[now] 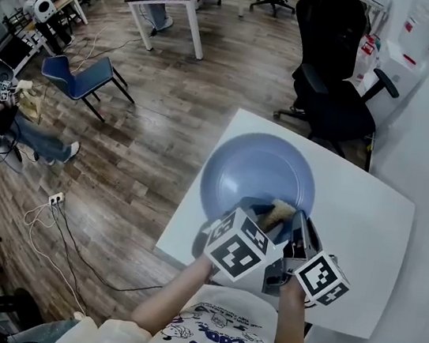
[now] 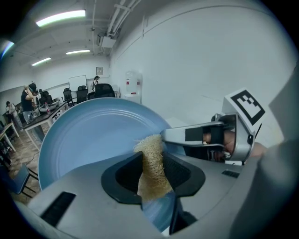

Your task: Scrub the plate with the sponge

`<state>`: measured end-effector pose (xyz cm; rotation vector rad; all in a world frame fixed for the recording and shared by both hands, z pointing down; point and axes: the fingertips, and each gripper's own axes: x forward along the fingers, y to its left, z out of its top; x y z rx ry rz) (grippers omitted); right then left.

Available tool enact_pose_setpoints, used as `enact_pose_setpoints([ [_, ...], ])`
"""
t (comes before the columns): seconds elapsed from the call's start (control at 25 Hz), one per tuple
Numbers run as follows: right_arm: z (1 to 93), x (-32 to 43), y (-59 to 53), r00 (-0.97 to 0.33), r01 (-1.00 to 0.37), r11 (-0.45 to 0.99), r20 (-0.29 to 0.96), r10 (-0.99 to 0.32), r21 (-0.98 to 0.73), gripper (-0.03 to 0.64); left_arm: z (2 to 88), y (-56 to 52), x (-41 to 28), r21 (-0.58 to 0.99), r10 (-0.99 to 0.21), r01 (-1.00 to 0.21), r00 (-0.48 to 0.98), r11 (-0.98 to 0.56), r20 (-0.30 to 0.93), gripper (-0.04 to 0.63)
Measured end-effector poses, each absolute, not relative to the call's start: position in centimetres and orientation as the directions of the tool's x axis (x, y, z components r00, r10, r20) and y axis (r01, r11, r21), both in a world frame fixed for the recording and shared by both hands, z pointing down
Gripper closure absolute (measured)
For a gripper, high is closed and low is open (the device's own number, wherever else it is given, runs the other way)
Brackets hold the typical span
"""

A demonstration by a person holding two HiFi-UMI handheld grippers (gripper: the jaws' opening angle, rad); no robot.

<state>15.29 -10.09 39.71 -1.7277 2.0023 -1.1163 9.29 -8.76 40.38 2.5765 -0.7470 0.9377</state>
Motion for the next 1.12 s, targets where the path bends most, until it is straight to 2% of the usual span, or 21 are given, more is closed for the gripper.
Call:
enact_pose_setpoints([
  [1.12, 39.8, 13.0, -9.5, -0.314, -0.707, 0.032, 0.273, -0.909, -0.707, 0.580, 38.5, -12.3, 7.9, 0.018, -0.455, -0.607, 0.615, -0.794, 0.643, 0.454],
])
